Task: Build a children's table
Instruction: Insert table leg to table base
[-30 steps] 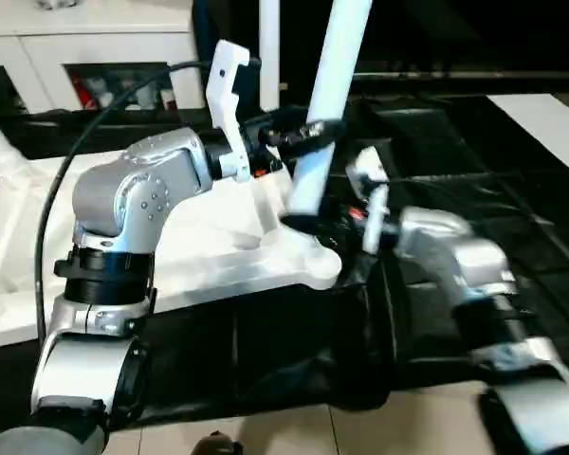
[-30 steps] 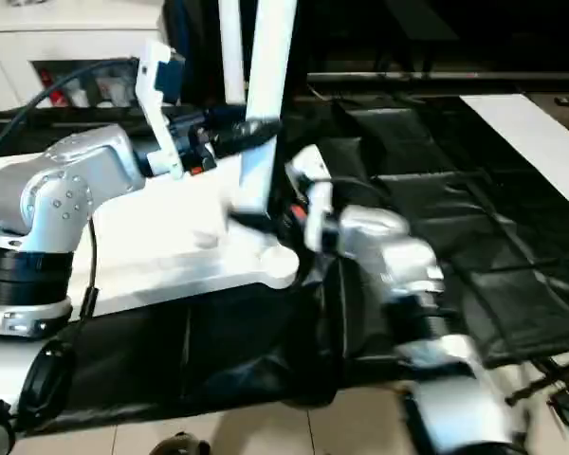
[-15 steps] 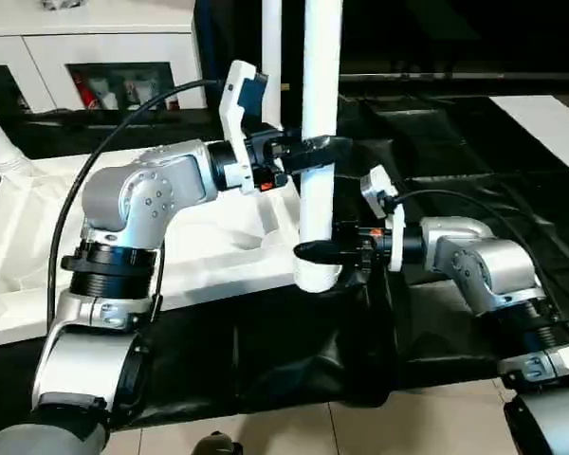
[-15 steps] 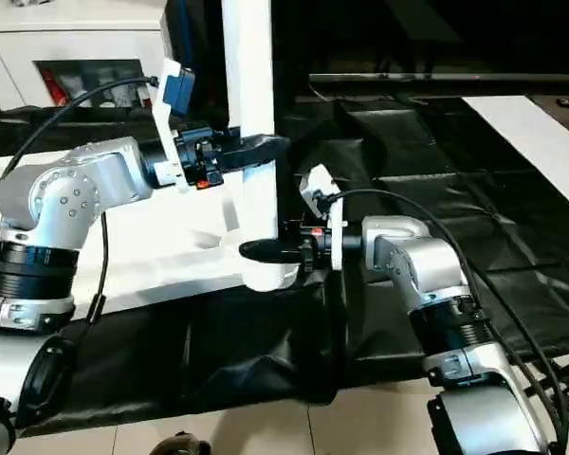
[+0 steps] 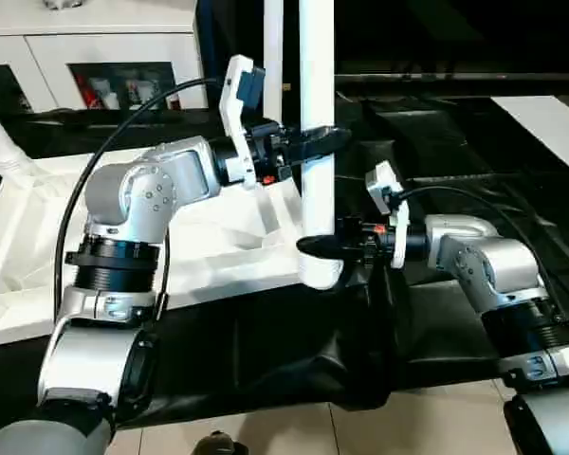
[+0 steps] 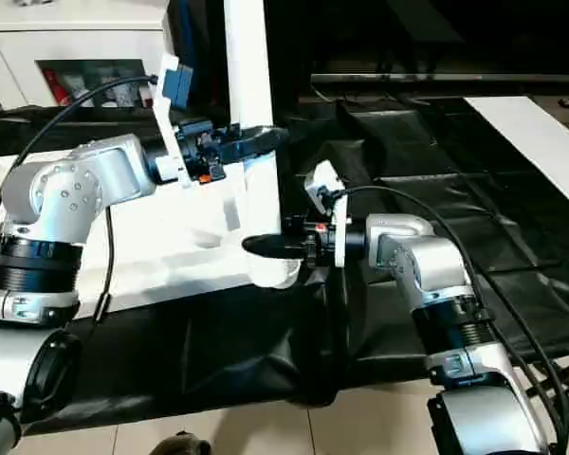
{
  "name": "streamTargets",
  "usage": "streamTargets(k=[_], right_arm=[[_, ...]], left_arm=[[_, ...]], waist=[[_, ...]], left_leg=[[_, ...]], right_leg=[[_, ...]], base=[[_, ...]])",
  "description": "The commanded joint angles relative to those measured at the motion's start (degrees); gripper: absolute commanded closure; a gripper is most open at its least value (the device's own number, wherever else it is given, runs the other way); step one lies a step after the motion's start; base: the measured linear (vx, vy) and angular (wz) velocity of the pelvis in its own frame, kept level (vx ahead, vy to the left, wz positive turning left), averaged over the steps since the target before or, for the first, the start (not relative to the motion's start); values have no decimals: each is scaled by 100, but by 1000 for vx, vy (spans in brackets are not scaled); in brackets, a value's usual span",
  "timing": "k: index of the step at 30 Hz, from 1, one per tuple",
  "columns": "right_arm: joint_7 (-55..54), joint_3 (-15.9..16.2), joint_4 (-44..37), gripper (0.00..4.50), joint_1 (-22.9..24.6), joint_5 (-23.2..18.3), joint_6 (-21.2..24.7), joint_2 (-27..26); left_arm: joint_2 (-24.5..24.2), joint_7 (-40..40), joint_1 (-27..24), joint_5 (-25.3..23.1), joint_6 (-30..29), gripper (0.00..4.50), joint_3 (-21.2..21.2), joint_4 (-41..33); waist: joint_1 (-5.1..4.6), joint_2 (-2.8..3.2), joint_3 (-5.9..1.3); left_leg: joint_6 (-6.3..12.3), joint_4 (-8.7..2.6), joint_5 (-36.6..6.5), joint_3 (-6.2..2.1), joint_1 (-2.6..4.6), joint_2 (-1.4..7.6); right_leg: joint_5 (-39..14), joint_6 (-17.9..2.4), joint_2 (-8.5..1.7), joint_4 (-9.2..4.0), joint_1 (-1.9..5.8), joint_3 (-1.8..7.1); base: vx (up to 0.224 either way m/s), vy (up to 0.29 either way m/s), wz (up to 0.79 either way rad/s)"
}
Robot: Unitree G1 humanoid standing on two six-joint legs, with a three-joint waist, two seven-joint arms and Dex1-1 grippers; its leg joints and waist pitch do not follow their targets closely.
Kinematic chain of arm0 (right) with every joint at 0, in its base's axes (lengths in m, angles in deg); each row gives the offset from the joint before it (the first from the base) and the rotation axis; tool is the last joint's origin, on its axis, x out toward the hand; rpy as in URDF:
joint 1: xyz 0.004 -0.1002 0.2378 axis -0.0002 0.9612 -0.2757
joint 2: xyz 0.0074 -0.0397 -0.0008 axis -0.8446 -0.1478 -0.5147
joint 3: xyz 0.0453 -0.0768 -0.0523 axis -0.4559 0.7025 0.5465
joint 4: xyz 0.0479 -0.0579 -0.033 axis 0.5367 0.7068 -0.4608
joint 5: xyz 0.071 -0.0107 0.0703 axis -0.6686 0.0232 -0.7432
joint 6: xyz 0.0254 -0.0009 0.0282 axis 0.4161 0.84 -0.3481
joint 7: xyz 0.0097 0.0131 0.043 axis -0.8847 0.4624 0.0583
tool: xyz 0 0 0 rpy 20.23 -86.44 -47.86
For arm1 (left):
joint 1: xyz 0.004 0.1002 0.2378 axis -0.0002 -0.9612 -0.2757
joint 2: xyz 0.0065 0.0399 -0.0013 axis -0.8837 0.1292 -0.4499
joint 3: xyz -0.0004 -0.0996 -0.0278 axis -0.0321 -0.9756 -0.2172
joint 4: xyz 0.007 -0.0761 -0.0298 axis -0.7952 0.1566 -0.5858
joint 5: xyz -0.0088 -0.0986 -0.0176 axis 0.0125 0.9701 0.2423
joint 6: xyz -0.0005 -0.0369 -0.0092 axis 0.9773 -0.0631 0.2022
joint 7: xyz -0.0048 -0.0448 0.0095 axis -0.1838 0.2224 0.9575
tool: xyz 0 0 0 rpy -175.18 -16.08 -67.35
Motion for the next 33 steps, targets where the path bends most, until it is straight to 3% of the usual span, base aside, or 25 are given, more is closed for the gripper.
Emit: streamTargets(k=[1,8,15,20,25,33], right_arm=[[80,140,-321,222,-82,13,-342,-119],[-159,119,-260,152,-132,92,-273,-232],[-472,128,111,152,-372,272,-139,-334],[-879,-97,338,152,-509,247,-83,-443],[-1064,-183,530,152,-574,321,-79,-453],[-1144,-260,651,152,-602,349,-338,-445]], left_arm=[[-67,-606,53,-392,318,267,-151,138],[64,-824,45,-574,457,268,29,-229],[103,-869,35,-652,622,268,110,-266],[75,-911,-114,-837,1000,268,194,-382],[56,-818,-219,-756,1021,268,135,-471],[67,-616,-275,-537,944,268,51,-563]], waist=[[12,-8,-475],[-6,-16,-478],[-13,-30,-477],[-28,-59,-474],[-28,-44,-486],[-35,-70,-476]], left_leg=[[116,-352,-777,-51,74,175],[74,-353,-808,-49,83,178],[84,-354,-790,-48,82,177],[62,-363,-742,-45,81,183],[77,-350,-658,-36,86,177],[67,-355,-690,-29,85,180]], right_leg=[[-722,-1265,-339,-405,357,277],[-690,-1253,-340,-399,361,280],[-696,-1237,-340,-399,357,282],[-750,-1159,-345,-398,352,290],[-576,-1196,-337,-370,344,290],[-671,-1190,-341,-374,344,294]], base=[[0,0,0],[0,0,0],[0,0,0],[0,0,0],[0,0,0],[0,0,0]])
